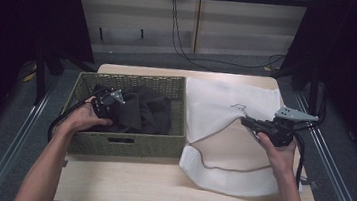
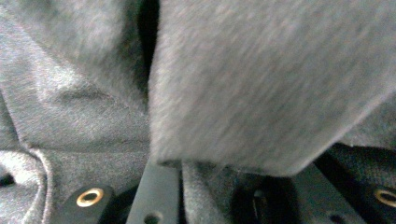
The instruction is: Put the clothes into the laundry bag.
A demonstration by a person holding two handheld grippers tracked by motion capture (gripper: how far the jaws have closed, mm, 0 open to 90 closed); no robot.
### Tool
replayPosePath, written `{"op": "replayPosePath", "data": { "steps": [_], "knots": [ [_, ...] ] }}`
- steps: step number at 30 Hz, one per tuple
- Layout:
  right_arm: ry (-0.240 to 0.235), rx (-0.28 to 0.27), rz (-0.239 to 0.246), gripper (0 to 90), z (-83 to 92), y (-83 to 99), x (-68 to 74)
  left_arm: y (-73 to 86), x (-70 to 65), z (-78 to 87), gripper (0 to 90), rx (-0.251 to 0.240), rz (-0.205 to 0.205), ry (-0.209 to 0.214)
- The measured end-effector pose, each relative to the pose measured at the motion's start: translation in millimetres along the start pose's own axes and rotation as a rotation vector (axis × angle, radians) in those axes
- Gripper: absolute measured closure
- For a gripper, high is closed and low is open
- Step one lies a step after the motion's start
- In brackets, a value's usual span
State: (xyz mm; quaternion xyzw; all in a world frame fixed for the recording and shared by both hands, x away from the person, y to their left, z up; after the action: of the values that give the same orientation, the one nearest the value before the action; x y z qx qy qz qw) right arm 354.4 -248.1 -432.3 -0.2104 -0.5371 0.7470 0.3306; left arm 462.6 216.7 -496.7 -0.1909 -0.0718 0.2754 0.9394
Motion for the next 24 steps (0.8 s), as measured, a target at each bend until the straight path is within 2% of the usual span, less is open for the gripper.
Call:
{"op": "replayPosePath", "data": {
  "steps": [1, 3, 4, 5, 7, 10, 11, 12, 15, 17, 18, 19, 20, 24],
  "knots": [
    [0.002, -0.002, -0.001, 88.5, 0.1, -0.5, 0.0, -1.4, 0.6, 3.5, 72.6, -0.021, 0.000, 0.009],
    [0.002, 0.000, -0.003, 88.5, 0.4, -0.6, 0.2, -4.7, -0.4, 10.3, 72.7, -0.089, 0.028, 0.015],
    [0.004, -0.003, -0.002, 88.5, 0.8, -1.0, -0.1, -5.5, -0.5, 14.1, 72.8, -0.109, 0.039, 0.030],
    [0.004, -0.003, 0.000, 88.5, 1.4, -1.2, -0.2, -5.9, 0.3, 18.1, 72.8, -0.118, 0.028, 0.034],
    [0.011, -0.006, 0.000, 88.5, 2.1, -1.6, -0.6, -7.1, -0.8, 23.5, 72.8, -0.158, 0.049, 0.043],
    [0.011, -0.007, 0.001, 88.4, 3.3, -2.2, -0.4, -7.8, -3.6, 27.8, 72.8, -0.190, 0.056, 0.039],
    [0.011, -0.008, -0.001, 88.4, 3.7, -2.2, -0.7, -8.7, -3.9, 29.2, 72.9, -0.216, 0.069, 0.033],
    [0.010, -0.010, 0.000, 88.4, 4.0, -2.3, -0.9, -9.6, -5.3, 31.3, 73.1, -0.246, 0.094, 0.044],
    [0.013, -0.013, -0.005, 88.3, 5.2, -3.0, -1.1, -10.7, -3.8, 38.8, 74.0, -0.311, 0.114, 0.053],
    [0.014, -0.016, -0.003, 88.4, 5.3, -3.2, -1.4, -10.6, -3.1, 44.4, 74.3, -0.347, 0.128, 0.040],
    [0.017, -0.015, -0.003, 88.4, 5.7, -3.3, -1.6, -10.8, -3.8, 47.5, 74.5, -0.370, 0.140, 0.051],
    [0.014, -0.014, 0.000, 88.4, 6.0, -3.3, -1.7, -11.4, -3.5, 50.6, 74.8, -0.392, 0.139, 0.040],
    [0.015, -0.018, -0.001, 88.4, 6.0, -3.6, -1.8, -11.7, -5.1, 53.3, 74.9, -0.409, 0.149, 0.053],
    [0.017, -0.021, -0.001, 88.4, 6.6, -4.2, -1.8, -12.6, -6.0, 63.7, 75.2, -0.465, 0.143, 0.054]
  ]
}}
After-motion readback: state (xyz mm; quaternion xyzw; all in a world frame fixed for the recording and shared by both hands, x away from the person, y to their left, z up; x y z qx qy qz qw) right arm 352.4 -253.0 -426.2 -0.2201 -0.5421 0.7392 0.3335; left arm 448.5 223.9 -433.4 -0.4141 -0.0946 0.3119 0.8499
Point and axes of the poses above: each handheld gripper's, and its own axes: z roughly backward along the jaws, y roughly out of its underside, x roughly to its left, the point moved 6 cm from there along -z, roughly forward along the jaws, and after that the axes turned 10 degrees about z, right-handed, at the moved point
